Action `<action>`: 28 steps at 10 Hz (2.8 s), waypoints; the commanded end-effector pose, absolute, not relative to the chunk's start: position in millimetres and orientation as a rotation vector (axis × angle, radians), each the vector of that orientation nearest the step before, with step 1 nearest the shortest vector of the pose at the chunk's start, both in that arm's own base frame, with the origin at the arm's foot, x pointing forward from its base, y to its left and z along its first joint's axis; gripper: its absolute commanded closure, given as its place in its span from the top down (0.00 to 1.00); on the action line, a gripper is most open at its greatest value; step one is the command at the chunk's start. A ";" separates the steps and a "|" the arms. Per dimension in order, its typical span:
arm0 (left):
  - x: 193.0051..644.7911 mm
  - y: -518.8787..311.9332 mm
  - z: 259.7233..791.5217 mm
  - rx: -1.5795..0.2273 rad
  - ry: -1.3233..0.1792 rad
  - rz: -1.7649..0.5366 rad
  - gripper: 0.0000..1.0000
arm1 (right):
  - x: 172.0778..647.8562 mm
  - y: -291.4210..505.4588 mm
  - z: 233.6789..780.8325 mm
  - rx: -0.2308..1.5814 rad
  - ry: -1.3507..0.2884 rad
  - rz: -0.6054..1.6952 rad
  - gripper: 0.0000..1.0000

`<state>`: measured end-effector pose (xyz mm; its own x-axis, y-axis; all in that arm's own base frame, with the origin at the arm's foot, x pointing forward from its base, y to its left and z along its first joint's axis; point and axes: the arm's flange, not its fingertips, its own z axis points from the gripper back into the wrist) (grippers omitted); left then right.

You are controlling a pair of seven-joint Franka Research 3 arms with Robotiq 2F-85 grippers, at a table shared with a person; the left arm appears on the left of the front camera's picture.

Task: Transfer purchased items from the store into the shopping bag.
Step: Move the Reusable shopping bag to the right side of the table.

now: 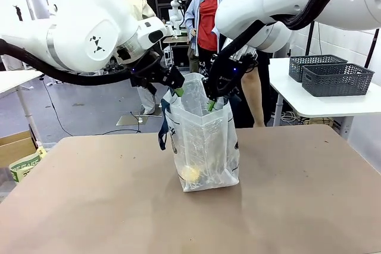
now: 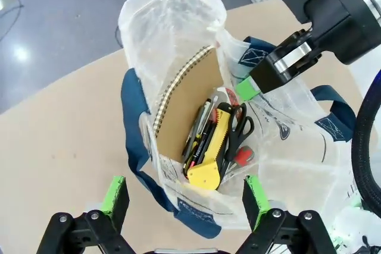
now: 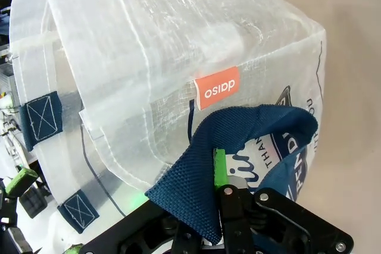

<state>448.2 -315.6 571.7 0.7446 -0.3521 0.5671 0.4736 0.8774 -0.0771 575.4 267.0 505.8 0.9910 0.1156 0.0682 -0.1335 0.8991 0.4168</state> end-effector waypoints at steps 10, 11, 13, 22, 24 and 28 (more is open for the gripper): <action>472.6 -319.1 528.7 -0.386 -0.462 -0.213 1.00 | 553.8 274.1 513.4 0.466 0.210 0.085 0.00; 474.5 -319.1 527.8 -0.386 -0.463 -0.215 1.00 | 554.6 271.3 514.7 0.479 0.243 0.059 0.00; 478.8 -319.5 528.0 -0.380 -0.463 -0.226 1.00 | 558.8 264.4 519.8 0.458 0.225 0.011 0.00; 481.0 -345.5 534.6 -0.479 -0.462 -0.353 1.00 | 571.0 260.5 509.8 0.430 0.106 -0.066 0.00; 483.5 -352.0 525.1 -0.554 -0.432 -0.402 1.00 | 576.5 261.8 505.2 0.452 0.061 -0.076 0.00; 486.3 -351.7 517.3 -0.644 -0.437 -0.408 1.00 | 581.6 265.5 501.5 0.411 0.033 -0.039 0.00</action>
<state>485.1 -359.7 518.1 0.8420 -0.2284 0.4888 0.4704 0.7545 -0.4577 580.5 262.3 505.7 0.9970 -0.0294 -0.0711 0.0564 0.9078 0.4157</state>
